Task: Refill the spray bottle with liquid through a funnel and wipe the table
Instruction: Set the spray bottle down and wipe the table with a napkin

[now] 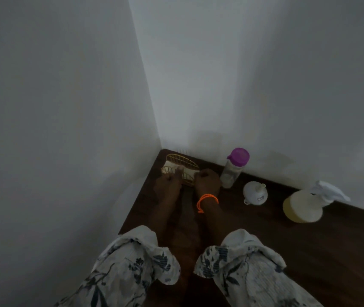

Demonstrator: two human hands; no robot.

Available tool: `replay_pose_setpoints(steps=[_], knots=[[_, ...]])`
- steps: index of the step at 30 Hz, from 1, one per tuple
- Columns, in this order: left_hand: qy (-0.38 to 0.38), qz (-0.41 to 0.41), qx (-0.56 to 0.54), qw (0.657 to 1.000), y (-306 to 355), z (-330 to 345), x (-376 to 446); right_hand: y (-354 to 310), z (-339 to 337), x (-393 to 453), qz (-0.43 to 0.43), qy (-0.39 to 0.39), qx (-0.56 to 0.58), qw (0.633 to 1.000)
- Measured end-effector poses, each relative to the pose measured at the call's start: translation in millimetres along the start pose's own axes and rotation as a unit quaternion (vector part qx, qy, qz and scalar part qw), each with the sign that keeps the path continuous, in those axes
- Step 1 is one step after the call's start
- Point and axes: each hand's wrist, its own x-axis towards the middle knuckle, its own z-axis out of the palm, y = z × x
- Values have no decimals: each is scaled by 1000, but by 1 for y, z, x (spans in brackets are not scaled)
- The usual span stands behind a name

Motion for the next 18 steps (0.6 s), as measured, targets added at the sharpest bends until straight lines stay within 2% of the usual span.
replay_pose_setpoints(steps=[6, 11, 13, 15, 16, 18], knots=[[-15, -23, 18, 999, -16, 2, 20, -14, -18, -30, -94, 51, 61, 992], [-25, -63, -22, 997, -8, 4, -1, -11, -55, -62, -150, 80, 62, 983], [-58, -104, -43, 992, -8, 8, -20, -7, -75, -78, -148, 103, 75, 981], [-127, -149, -66, 978, -15, 12, -47, 2, -93, -94, -123, 115, 94, 981], [-149, -145, -59, 976, -22, 12, -65, 8, -101, -100, -105, 121, 99, 982], [-145, -48, 4, 988, -40, 14, -102, 19, -117, -112, -40, 120, 118, 985]])
